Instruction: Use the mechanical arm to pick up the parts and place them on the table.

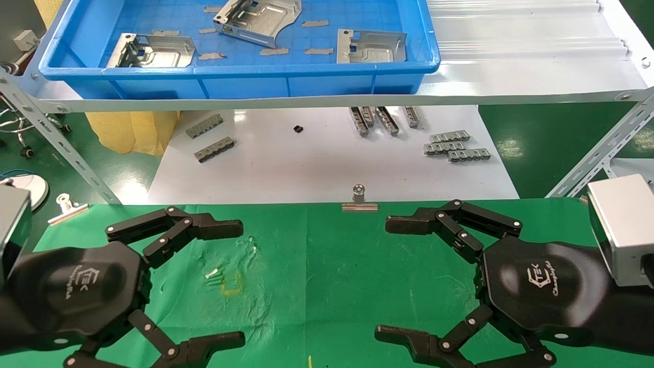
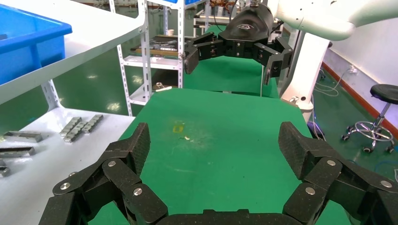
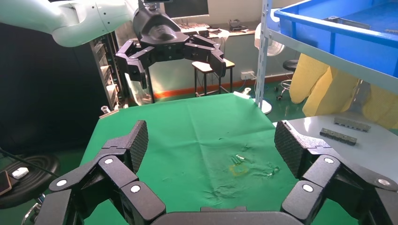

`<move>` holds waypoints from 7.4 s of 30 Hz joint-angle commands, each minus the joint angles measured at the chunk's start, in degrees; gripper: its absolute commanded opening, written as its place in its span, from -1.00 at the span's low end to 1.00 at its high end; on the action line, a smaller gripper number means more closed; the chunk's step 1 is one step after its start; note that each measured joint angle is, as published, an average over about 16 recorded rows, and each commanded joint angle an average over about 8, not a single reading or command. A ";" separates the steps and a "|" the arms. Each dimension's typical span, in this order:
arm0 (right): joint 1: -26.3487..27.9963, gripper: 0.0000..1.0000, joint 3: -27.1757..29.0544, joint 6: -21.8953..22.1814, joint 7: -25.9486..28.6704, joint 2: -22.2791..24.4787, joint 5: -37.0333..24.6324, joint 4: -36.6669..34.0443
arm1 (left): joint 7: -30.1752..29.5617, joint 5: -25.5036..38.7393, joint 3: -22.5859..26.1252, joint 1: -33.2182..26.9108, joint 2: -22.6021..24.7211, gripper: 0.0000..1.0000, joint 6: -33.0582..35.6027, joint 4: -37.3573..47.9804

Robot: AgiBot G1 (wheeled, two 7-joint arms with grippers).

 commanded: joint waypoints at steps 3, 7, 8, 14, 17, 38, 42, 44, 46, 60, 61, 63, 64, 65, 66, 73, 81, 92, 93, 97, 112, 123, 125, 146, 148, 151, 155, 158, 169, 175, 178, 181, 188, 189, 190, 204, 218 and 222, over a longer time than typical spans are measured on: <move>0.00 1.00 0.00 0.00 0.00 0.00 0.00 0.00 | 0.00 0.00 0.00 0.00 0.00 1.00 0.00 0.00; 0.00 1.00 0.00 0.00 0.00 0.00 0.00 0.00 | 0.00 0.00 0.00 0.00 0.00 1.00 0.00 0.00; 0.00 1.00 0.00 0.00 0.00 0.00 0.00 0.00 | 0.00 0.00 0.00 0.00 0.00 1.00 0.00 0.00; 0.00 0.47 0.00 0.00 0.00 0.00 0.00 0.00 | 0.00 0.00 0.00 0.00 0.00 1.00 0.00 0.00; 0.00 -0.28 0.00 0.00 0.00 0.00 0.00 0.00 | 0.00 0.00 0.00 0.00 0.00 1.00 0.00 0.00; 0.00 -1.00 0.00 0.00 0.00 0.00 0.00 0.00 | 0.00 0.00 0.00 0.00 0.00 1.00 0.00 0.00; 0.00 -1.00 0.00 0.00 0.00 0.00 0.00 0.00 | 0.00 0.00 0.00 0.00 0.00 1.00 0.00 0.00; 0.00 -1.00 0.00 0.00 0.00 0.00 0.00 0.00 | 0.00 0.00 0.00 0.00 0.00 1.00 0.00 0.00; 0.00 -1.00 0.00 0.00 0.00 0.00 0.00 0.00 | 0.00 0.00 0.00 0.00 0.00 1.00 0.00 0.00; 0.00 -1.00 0.00 0.00 0.00 0.00 0.00 0.00 | 0.20 0.23 -0.05 -0.10 0.06 1.00 -0.29 -0.08; 0.00 -1.00 0.00 0.00 0.00 0.00 0.00 0.00 | 0.30 0.35 -0.10 -0.22 0.12 1.00 -0.56 -0.10; 0.00 -1.00 0.00 0.00 0.00 0.00 0.00 -0.01 | 0.55 0.70 -0.30 -0.98 0.40 1.00 -1.39 -0.05; 0.01 -1.00 0.00 0.00 0.00 0.00 0.00 -0.01 | 0.65 1.00 -0.40 -1.62 0.60 1.00 -1.90 0.07; 0.01 -1.00 0.00 0.00 -0.01 0.00 0.00 -0.01 | 0.72 1.46 -0.44 -2.61 0.93 1.00 -2.55 0.34; 0.01 -1.00 0.00 0.00 -0.01 0.00 0.00 -0.01 | 0.76 2.10 -0.42 -3.91 1.39 1.00 -3.27 0.78; 0.01 -1.00 -0.01 -0.01 -0.01 0.00 0.00 -0.02 | 0.50 11.97 3.50 -20.60 9.39 1.00 -7.90 12.79; 0.01 -1.00 -0.02 -0.01 -0.01 0.00 0.01 -0.02 | 5.54 24.08 8.55 -40.38 24.28 1.00 -19.15 40.48; 0.02 0.36 -0.03 0.00 -0.02 0.00 0.01 -0.02 | 10.05 31.56 11.38 -51.87 36.74 0.04 -38.78 65.02; 0.02 0.61 -0.03 0.00 -0.02 0.00 0.01 -0.02 | 10.15 31.73 11.46 -52.27 37.28 -0.21 -39.70 66.27; 0.02 1.00 -0.03 0.00 -0.02 0.01 0.01 -0.02 | 10.05 32.00 11.58 -53.20 38.82 -1.00 -42.12 69.88; 0.02 1.00 -0.04 0.00 -0.02 0.01 0.02 -0.02 | 7.47 32.93 12.22 -54.08 41.21 -1.00 -46.30 73.72; 0.02 1.00 -0.05 0.01 -0.03 0.01 0.03 -0.02 | 6.48 33.77 12.81 -53.84 41.60 -1.00 -46.18 72.95; 0.02 1.00 -0.05 0.01 -0.03 0.01 0.03 -0.02 | 6.46 33.92 12.93 -53.67 41.68 -1.00 -46.19 72.75; 0.03 1.00 -0.07 0.01 -0.04 0.02 0.04 -0.02 | 9.03 32.33 12.01 -55.12 39.85 -1.00 -45.25 69.96; 0.03 1.00 -0.07 0.01 -0.04 0.02 0.04 -0.02 | 9.98 31.67 11.57 -55.74 38.83 -1.00 -43.32 69.60; 0.03 1.00 -0.07 0.02 -0.04 0.02 0.04 -0.02 | 11.69 30.70 10.94 -56.44 36.89 -1.00 -39.00 68.99; 0.03 1.00 -0.07 0.02 -0.04 0.02 0.04 -0.02 | 14.63 29.62 10.34 -57.04 33.70 -1.00 -30.44 67.78; 0.03 1.00 -0.07 0.02 -0.04 0.02 0.05 -0.02 | 17.04 29.08 10.17 -57.30 31.11 -1.00 -22.48 66.74; 0.03 1.00 -0.08 0.02 -0.05 0.03 0.05 -0.02 | 25.43 28.44 11.15 -56.19 22.98 -1.00 3.78 63.20; 0.03 1.00 -0.09 0.02 -0.05 0.03 0.05 -0.02 | 27.32 25.70 14.35 -50.87 18.14 -1.00 6.50 54.44; 0.03 1.00 -0.09 0.02 -0.05 0.03 0.06 -0.02 | 27.46 23.17 17.42 -46.23 14.84 -1.00 6.41 48.24; 0.03 1.00 -0.09 0.02 -0.05 0.03 0.06 -0.02 | 28.09 21.61 20.77 -41.94 12.33 -1.00 5.84 44.51; 0.03 1.00 -0.10 0.03 -0.05 0.03 0.06 -0.02 | 36.20 24.91 26.45 -35.64 14.10 -1.00 2.24 49.11; 0.03 1.00 -0.10 0.03 -0.05 0.03 0.06 -0.02 | 38.06 25.62 26.87 -35.05 14.75 -1.00 1.40 50.32; 0.03 1.00 -0.10 0.03 -0.05 0.03 0.06 -0.02 | 40.02 26.29 27.23 -34.54 15.37 -1.00 0.52 51.52; 0.04 1.00 -0.11 0.03 -0.06 0.04 0.07 -0.02 | 53.12 26.99 27.17 -32.74 20.00 0.95 -2.49 64.54; 0.04 1.00 -0.12 0.03 -0.06 0.04 0.08 -0.02 | 57.02 27.56 27.58 -34.19 22.01 1.00 -2.09 70.01; 0.04 1.00 -0.12 0.04 -0.06 0.04 0.08 -0.02 | 57.23 26.64 26.97 -34.54 22.07 1.00 -0.34 70.75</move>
